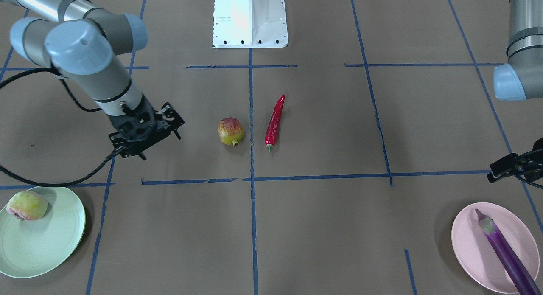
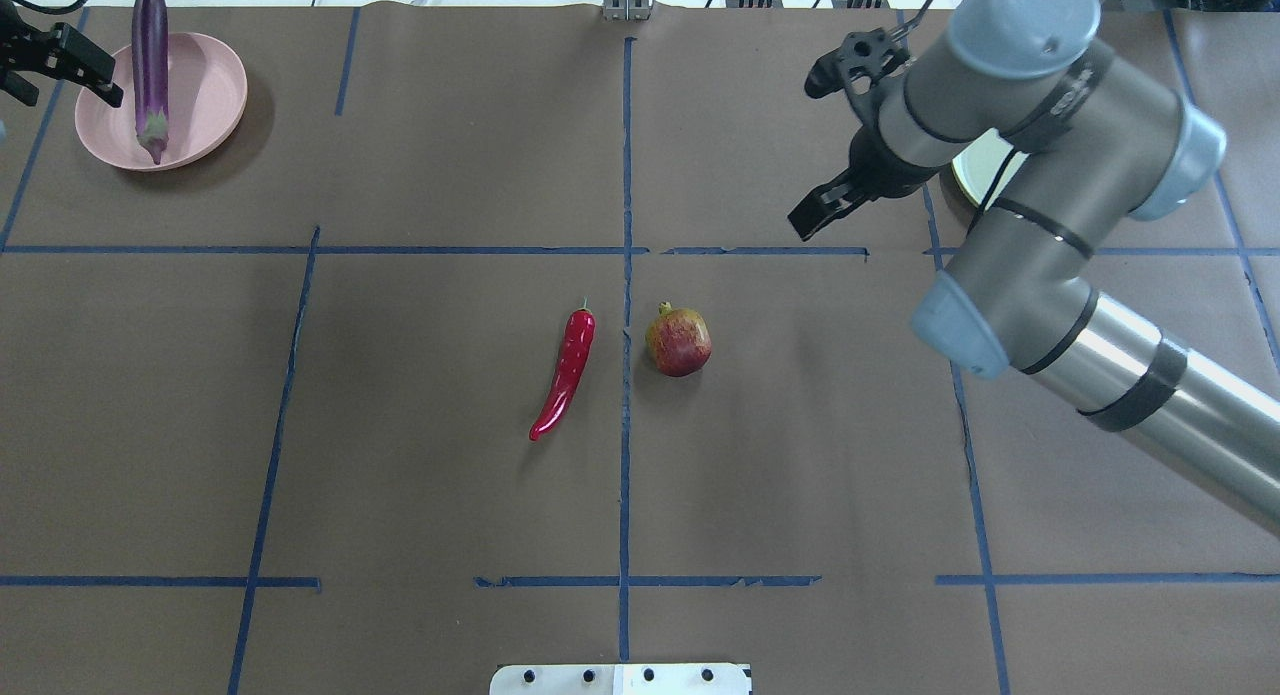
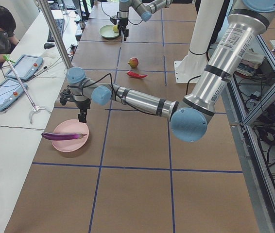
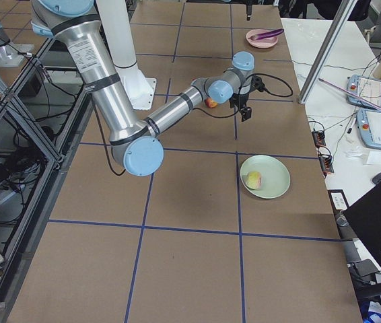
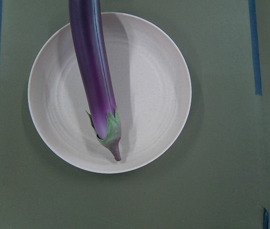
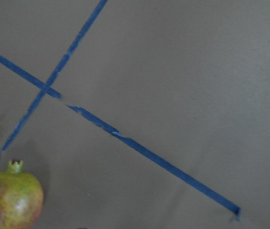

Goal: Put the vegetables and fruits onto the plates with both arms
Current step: 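Lower the right gripper onto the pomegranate and close on it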

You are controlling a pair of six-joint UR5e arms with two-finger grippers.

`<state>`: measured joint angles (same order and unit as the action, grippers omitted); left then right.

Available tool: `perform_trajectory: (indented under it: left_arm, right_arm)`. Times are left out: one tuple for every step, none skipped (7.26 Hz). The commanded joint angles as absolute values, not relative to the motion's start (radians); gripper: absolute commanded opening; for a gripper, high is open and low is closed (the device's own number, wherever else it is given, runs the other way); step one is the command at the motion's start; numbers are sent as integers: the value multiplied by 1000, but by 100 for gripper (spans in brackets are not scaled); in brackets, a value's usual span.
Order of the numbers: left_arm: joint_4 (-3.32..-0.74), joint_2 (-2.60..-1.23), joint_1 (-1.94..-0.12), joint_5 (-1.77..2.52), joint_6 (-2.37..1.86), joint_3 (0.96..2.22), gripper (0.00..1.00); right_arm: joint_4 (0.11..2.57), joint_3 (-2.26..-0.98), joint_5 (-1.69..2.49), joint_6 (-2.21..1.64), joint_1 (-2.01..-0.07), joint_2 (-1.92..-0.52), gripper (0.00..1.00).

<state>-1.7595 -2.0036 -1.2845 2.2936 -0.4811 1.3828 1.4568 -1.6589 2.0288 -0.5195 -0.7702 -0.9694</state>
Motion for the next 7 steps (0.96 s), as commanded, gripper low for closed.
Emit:
perform_trajectory:
  left_arm:
    - [-1759,-2003,-1284,2295,-504,1385,100]
    - [-1763,-2005,-1269,2296,-541,1390,100]
    - [-1763,-2005,-1264,2296,-546,1396,100]
    - [-1763,-2005,-1262,2296,-546,1397,100]
    - [-1763,-2005,-1262,2296,-546,1399,100]
    - [-1763,-2003,-1262,2296,-546,1405,100]
    - [-1763,-2003,-1262,2296,-548,1407,100]
  right_arm:
    - [1457,-1594,1910,-683,-633,-867,99]
    - [1463,-1592,1869,-736,-585,-844,99]
    - [1491,-1591,1827,-764,-556,-835,99]
    - [1496,-1574,1816,-765,-542,-833,99]
    - [1496,-1556,1804,-781,-528,-831,99]
    - [1494,-1542,1781,-788,-517,-831,99]
    - [1494,-1534,1781,-788,-509,-833,99]
